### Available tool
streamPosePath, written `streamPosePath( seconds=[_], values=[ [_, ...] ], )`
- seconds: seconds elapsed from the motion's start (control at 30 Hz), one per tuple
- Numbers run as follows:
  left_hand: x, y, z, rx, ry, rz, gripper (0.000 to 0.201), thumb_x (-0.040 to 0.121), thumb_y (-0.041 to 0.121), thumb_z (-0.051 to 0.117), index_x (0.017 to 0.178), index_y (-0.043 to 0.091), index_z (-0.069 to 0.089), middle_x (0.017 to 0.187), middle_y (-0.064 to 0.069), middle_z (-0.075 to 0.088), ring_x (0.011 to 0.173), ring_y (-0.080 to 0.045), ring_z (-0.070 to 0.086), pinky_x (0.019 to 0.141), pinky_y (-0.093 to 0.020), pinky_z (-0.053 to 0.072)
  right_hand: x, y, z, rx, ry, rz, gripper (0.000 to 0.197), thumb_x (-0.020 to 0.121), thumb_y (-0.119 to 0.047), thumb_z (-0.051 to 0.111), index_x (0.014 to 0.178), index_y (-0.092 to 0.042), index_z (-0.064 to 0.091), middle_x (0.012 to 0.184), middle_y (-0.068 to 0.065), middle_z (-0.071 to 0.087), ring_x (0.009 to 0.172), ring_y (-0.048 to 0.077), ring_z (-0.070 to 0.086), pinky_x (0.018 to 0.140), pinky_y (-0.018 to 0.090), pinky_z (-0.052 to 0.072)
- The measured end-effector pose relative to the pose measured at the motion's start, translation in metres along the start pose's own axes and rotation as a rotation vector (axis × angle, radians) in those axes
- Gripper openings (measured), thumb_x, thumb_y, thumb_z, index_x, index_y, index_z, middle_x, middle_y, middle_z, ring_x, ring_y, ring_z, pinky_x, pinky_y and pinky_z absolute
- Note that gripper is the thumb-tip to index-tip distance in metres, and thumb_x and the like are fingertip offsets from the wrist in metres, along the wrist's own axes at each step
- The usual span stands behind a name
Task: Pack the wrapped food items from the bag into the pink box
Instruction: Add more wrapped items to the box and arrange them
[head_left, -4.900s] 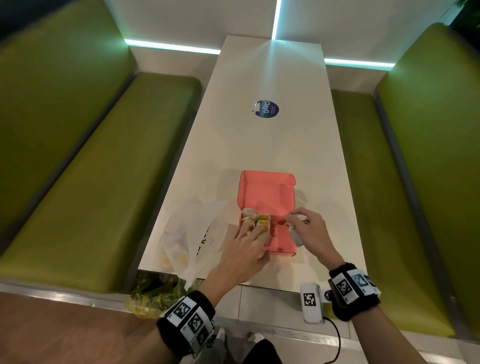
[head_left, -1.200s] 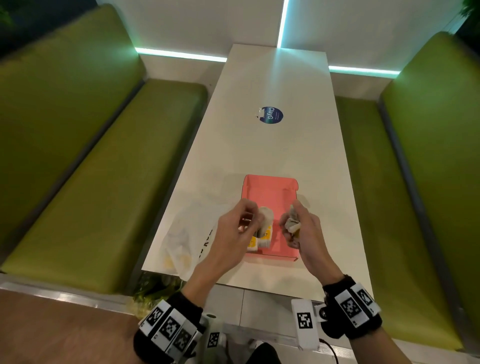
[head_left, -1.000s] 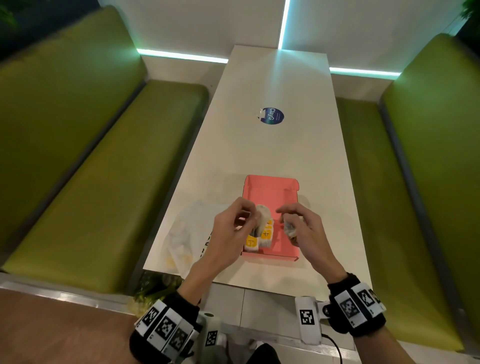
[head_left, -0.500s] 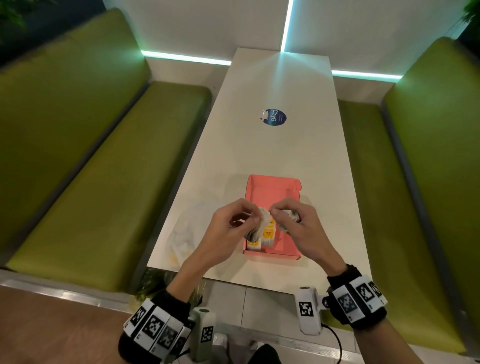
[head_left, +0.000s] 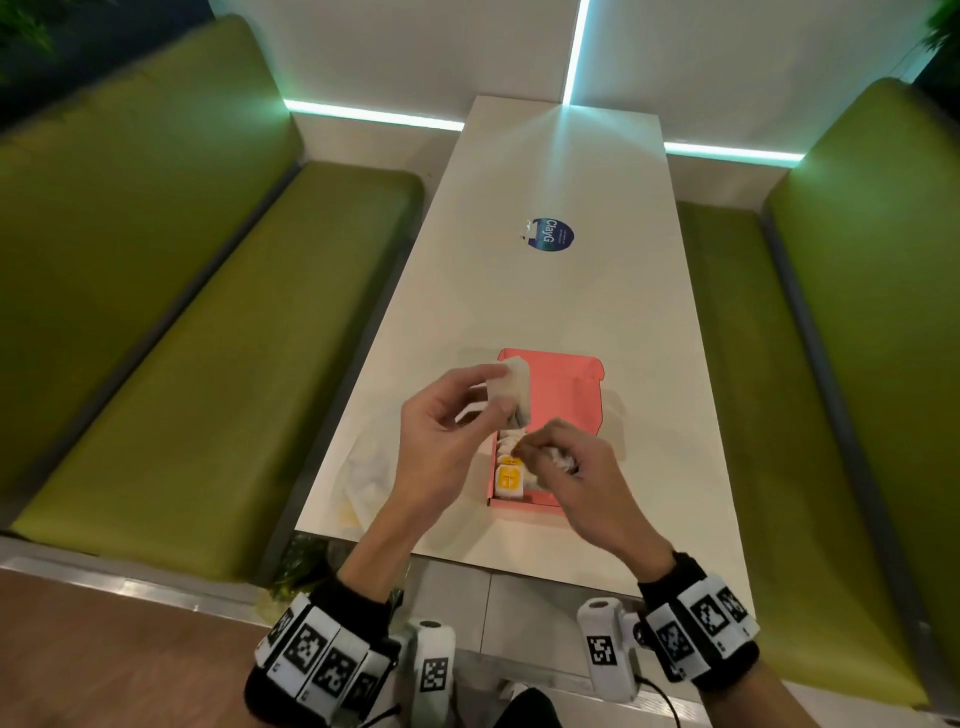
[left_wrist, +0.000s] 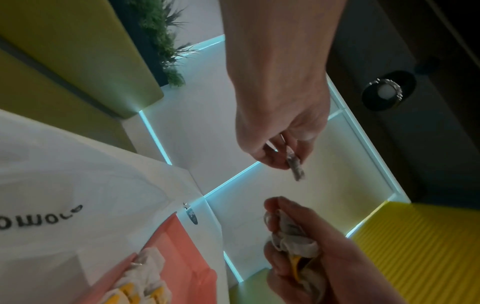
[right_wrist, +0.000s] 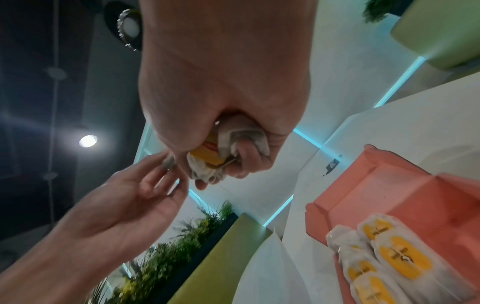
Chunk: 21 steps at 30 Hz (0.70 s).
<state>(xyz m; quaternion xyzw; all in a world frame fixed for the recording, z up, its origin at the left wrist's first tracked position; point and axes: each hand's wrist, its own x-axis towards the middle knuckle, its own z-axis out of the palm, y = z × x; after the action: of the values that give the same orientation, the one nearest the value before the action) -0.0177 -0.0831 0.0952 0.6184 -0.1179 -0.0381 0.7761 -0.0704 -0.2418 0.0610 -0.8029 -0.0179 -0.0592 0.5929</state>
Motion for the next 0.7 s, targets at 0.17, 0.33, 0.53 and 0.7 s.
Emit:
streamPosePath(
  seconds=[0.17,0.33,0.53,0.7],
  values=[
    [-0.007,-0.021,-0.004,0.224,-0.055,0.073,0.033,0.087,-0.003,0.071,0.116,0.012,0.07,0.106,-0.001,0.073,0.099,-0.018,0.07,0.083,-0.028,0.056,-0.017,-0.01,0.004,-0.271,-0.19,-0.06,0.01,0.092,-0.017,0.064,0.086,-0.02,0.072,0.084,-0.016,0.062,0.083,0.008,0.059,0.073,0.021,0.043],
    [-0.021,-0.033,-0.014,0.4,-0.252,0.141,0.024,0.088,-0.009,0.063,0.104,0.007,0.071,0.101,0.004,0.073,0.092,-0.013,0.07,0.081,-0.029,0.055,-0.013,-0.038,-0.023,-0.568,-0.224,-0.11,0.014,0.094,-0.038,0.054,0.089,-0.031,0.066,0.085,-0.021,0.054,0.078,0.005,0.054,0.069,0.033,0.046],
    [-0.039,-0.027,-0.014,0.234,-0.394,0.029,0.013,0.091,-0.007,0.057,0.097,-0.004,0.068,0.099,-0.011,0.071,0.087,-0.027,0.069,0.081,-0.051,0.053,0.005,-0.062,-0.052,-0.811,-0.236,-0.249,0.021,0.094,-0.047,0.048,0.092,-0.033,0.063,0.092,-0.018,0.055,0.074,0.011,0.057,0.063,0.038,0.049],
    [-0.041,-0.023,-0.013,0.108,-0.37,-0.017,0.024,0.091,-0.006,0.057,0.107,0.002,0.073,0.104,-0.02,0.068,0.089,-0.038,0.066,0.08,-0.048,0.055,0.018,-0.045,-0.055,-0.482,-0.249,-0.218,0.012,0.094,-0.031,0.064,0.087,-0.023,0.07,0.085,-0.015,0.059,0.076,0.009,0.058,0.07,0.026,0.045]
  ],
)
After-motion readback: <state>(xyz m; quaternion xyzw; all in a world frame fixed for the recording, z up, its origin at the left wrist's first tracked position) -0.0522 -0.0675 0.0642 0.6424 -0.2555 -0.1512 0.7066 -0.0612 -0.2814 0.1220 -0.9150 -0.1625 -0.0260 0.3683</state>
